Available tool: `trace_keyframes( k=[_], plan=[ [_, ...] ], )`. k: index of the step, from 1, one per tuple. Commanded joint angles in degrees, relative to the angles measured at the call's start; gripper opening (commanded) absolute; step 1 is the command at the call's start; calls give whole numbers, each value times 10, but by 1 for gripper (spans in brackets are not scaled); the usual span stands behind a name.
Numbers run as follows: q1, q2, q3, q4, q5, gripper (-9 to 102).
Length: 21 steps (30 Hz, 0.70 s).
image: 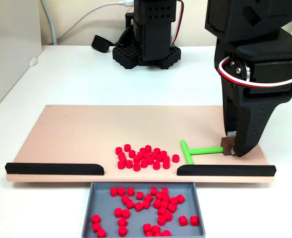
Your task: Push granules from left to the grey container
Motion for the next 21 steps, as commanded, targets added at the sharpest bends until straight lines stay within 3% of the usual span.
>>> trace_keyframes(
  k=[1, 21],
  plan=[
    [9, 3, -16, 0, -7, 0],
    [17, 3, -16, -2, -18, 0]
  ],
)
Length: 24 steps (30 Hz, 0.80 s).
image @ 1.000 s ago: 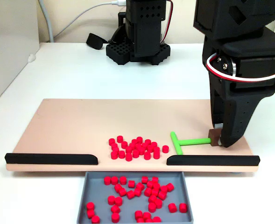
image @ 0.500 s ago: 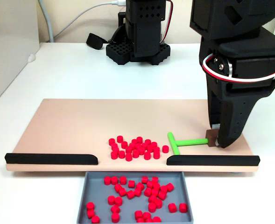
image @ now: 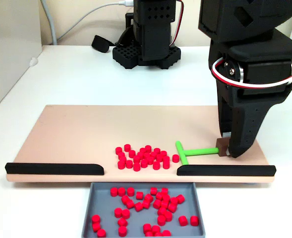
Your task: Push granules from left to the grey container
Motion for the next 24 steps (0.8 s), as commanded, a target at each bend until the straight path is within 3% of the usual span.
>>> trace_keyframes(
  k=[1, 24],
  plan=[
    [8, 3, -16, -2, -4, 0],
    [18, 0, -16, -5, -18, 0]
  ],
)
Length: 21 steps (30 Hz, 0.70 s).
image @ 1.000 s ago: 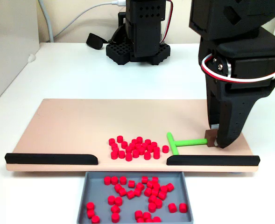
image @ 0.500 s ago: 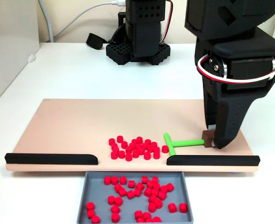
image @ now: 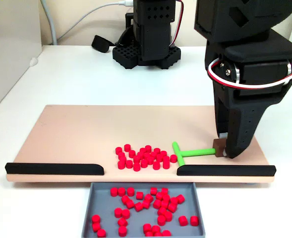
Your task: Push granules from left to the grey container
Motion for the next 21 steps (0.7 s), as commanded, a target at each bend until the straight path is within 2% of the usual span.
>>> trace_keyframes(
  k=[1, 21],
  plan=[
    [9, 3, -16, -5, -8, 0],
    [15, 0, -16, -5, -22, 0]
  ],
)
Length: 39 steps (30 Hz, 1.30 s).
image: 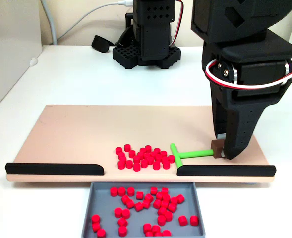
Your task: Push granules from left to the grey container
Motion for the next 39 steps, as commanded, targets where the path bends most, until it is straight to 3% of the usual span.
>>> trace_keyframes(
  k=[1, 39],
  plan=[
    [10, 0, -16, -3, -8, 0],
    [25, -8, -16, -2, -61, 0]
  ],
)
